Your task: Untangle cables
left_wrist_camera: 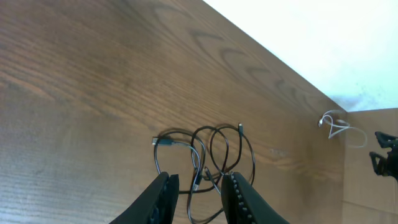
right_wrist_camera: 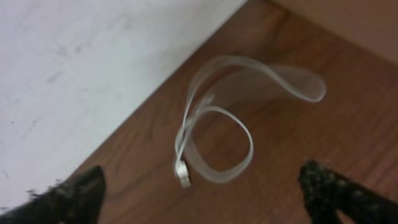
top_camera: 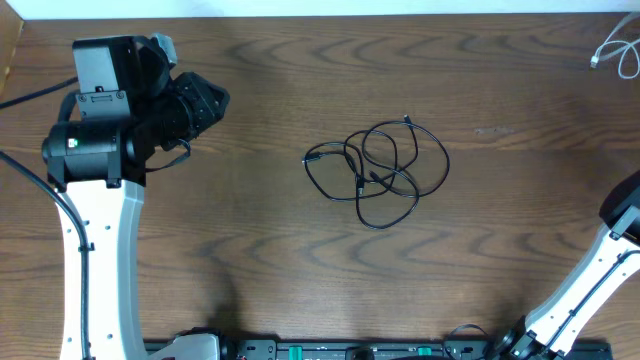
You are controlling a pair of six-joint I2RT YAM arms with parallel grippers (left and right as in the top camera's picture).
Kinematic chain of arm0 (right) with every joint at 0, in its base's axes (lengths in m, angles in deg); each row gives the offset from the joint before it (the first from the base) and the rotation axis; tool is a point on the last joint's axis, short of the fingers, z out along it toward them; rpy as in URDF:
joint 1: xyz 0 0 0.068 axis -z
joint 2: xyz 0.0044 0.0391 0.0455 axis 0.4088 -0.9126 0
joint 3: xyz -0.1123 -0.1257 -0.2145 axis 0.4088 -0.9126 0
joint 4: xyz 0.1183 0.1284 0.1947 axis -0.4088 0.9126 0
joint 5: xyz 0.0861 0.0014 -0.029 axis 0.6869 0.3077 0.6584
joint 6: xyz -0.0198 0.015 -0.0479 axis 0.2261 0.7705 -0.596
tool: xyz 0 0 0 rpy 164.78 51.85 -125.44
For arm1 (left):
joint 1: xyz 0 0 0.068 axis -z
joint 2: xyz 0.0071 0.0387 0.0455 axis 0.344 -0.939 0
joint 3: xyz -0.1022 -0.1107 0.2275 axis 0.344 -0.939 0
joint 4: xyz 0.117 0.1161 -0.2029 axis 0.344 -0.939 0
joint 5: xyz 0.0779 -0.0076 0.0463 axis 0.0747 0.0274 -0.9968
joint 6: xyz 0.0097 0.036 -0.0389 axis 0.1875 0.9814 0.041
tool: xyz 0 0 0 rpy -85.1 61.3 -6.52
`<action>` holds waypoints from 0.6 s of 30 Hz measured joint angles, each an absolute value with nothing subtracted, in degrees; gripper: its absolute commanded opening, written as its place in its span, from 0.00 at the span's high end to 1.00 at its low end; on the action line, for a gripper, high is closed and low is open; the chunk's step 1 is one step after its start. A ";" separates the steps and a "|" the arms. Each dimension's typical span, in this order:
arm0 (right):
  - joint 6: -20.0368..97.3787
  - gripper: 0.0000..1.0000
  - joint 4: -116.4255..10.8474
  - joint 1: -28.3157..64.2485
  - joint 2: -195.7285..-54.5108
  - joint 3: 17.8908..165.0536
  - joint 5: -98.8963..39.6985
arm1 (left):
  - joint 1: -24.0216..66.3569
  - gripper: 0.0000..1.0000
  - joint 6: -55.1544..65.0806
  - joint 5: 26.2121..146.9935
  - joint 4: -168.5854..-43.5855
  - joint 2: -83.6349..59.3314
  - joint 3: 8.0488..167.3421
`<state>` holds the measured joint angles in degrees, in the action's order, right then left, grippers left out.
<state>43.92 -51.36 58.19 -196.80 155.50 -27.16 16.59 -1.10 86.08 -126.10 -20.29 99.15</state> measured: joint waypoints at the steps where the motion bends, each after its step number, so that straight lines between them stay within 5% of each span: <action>1: 43.96 0.01 -50.48 58.26 -196.80 155.52 -27.14 | 16.59 0.71 -1.06 86.08 -125.94 -20.29 99.15; 12: 47.30 0.01 -27.49 58.63 -193.39 155.55 -29.41 | 16.59 0.71 -0.93 86.08 -125.68 -20.27 99.15; 18: 34.76 0.01 -8.52 55.59 -187.71 156.00 -8.34 | 20.85 0.71 2.79 86.03 -125.66 -20.27 98.08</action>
